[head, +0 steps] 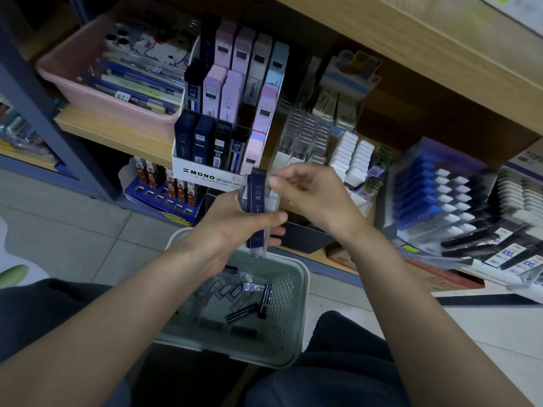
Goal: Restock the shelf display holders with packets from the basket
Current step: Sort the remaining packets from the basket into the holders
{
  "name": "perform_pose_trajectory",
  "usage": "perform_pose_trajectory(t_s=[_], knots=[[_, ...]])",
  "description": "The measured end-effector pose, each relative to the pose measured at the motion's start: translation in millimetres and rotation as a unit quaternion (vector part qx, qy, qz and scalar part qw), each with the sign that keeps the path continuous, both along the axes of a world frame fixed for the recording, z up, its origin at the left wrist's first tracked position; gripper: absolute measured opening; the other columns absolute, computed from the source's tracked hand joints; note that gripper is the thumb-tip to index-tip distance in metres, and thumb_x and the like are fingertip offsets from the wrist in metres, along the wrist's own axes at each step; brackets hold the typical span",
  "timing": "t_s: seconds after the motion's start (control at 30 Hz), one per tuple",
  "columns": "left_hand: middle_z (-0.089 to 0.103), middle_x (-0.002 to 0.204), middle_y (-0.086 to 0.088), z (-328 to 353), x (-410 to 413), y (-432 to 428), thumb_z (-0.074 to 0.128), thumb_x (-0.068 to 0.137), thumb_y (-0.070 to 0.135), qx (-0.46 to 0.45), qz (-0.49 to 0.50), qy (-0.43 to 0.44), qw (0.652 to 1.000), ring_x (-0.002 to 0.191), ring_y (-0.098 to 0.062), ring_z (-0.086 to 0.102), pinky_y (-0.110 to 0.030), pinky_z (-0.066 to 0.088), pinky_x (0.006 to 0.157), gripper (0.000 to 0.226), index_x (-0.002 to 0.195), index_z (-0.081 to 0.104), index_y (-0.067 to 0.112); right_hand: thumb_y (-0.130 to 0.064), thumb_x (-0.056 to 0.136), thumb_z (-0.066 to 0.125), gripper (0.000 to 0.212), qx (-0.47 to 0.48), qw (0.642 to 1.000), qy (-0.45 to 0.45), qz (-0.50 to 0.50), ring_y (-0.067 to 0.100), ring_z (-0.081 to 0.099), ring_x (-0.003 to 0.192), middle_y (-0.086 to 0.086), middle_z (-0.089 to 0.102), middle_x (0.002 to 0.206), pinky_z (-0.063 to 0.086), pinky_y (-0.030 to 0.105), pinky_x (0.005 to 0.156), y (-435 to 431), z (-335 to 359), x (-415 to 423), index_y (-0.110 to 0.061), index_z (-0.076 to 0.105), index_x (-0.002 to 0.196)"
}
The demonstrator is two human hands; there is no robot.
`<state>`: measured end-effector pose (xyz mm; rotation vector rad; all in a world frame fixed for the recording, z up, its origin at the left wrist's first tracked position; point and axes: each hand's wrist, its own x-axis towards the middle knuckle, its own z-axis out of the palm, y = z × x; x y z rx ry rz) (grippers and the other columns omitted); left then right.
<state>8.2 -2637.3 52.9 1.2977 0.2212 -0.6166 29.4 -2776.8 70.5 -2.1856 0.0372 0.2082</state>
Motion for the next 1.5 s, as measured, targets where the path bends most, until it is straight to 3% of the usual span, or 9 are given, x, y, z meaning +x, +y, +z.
perform_pose_trajectory(t_s=[0.13,0.5,0.7,0.8,0.9,1.03,1.23,1.37,1.5], knots=[[0.072,0.087,-0.013,0.0,-0.2,1.4,0.071,0.078,0.002,0.006,0.021,0.008,1.000,0.070,-0.019,0.072,-0.027,0.058,0.057,0.027,0.105,0.064,0.004,-0.020,0.090,0.061,0.006,0.072,0.996,0.013,-0.056,-0.001,0.060,0.057,-0.002,0.064,0.074,0.047,0.012,0.052,-4.2,10.2,0.9,-0.021,0.061,0.084],[0.071,0.062,-0.003,10.7,8.8,12.6,0.067,0.083,0.008,0.002,0.148,-0.007,0.989,0.055,-0.010,0.068,-0.018,0.053,0.051,0.008,0.089,0.066,0.012,-0.009,0.092,0.054,0.004,0.237,0.965,0.028,-0.112,0.006,0.066,0.060,0.005,0.066,0.074,0.055,0.016,0.061,-4.5,29.4,-5.4,-0.006,0.056,0.094],[0.072,0.068,-0.003,13.7,12.2,18.4,0.069,0.081,0.011,-0.023,0.162,-0.024,0.986,0.061,-0.012,0.069,-0.022,0.057,0.060,0.008,0.089,0.067,0.013,-0.003,0.091,0.055,0.011,0.292,0.949,0.015,-0.121,0.012,0.070,0.065,0.013,0.066,0.080,0.055,0.016,0.061,0.3,28.6,-4.1,-0.002,0.048,0.100],[0.070,0.062,-0.001,10.5,15.4,22.8,0.069,0.081,0.010,0.003,0.182,-0.033,0.983,0.057,-0.010,0.068,-0.020,0.055,0.056,0.009,0.089,0.066,0.010,0.001,0.088,0.058,0.014,0.231,0.971,0.042,-0.052,0.012,0.068,0.067,0.006,0.063,0.080,0.056,0.018,0.068,4.1,21.1,-5.6,-0.009,0.052,0.095],[0.070,0.061,0.002,11.7,17.6,26.6,0.071,0.078,0.008,0.030,0.175,-0.066,0.982,0.055,-0.007,0.065,-0.019,0.054,0.054,0.010,0.087,0.067,0.009,-0.004,0.083,0.067,0.020,0.042,0.996,0.012,0.073,0.008,0.061,0.070,-0.003,0.064,0.076,0.050,0.018,0.073,5.2,13.1,-7.7,-0.019,0.060,0.094],[0.069,0.058,0.003,16.5,12.6,23.6,0.071,0.078,0.003,0.053,0.115,-0.117,0.985,0.052,-0.006,0.062,-0.018,0.054,0.054,0.010,0.079,0.068,0.012,-0.015,0.081,0.072,0.013,-0.037,0.991,-0.005,0.127,0.016,0.064,0.076,0.001,0.068,0.083,0.053,0.038,0.078,11.5,3.1,-11.3,-0.017,0.062,0.089],[0.068,0.063,0.003,13.3,15.7,27.3,0.069,0.080,0.004,0.044,0.154,-0.101,0.982,0.053,-0.005,0.062,-0.017,0.053,0.052,0.006,0.085,0.067,0.008,-0.014,0.082,0.070,0.038,0.024,0.997,-0.070,-0.004,0.019,0.066,0.080,0.000,0.060,0.090,0.056,0.045,0.073,6.1,6.2,1.6,-0.036,0.041,0.096],[0.067,0.059,0.002,10.6,17.4,27.4,0.069,0.081,0.005,0.030,0.165,-0.068,0.984,0.052,-0.007,0.064,-0.017,0.051,0.051,0.009,0.086,0.065,0.011,-0.009,0.090,0.061,0.030,0.055,0.977,-0.167,-0.124,0.017,0.064,0.077,-0.007,0.056,0.084,0.057,0.035,0.068,0.5,8.2,11.6,-0.029,0.039,0.092],[0.070,0.072,-0.003,10.3,17.6,27.4,0.066,0.085,0.012,0.020,0.167,-0.045,0.985,0.054,-0.009,0.066,-0.018,0.053,0.052,0.002,0.086,0.064,0.011,-0.013,0.092,0.057,0.028,0.012,0.968,-0.204,-0.146,0.021,0.064,0.080,-0.008,0.057,0.081,0.055,0.045,0.075,0.7,-0.2,22.1,-0.031,0.037,0.086]])
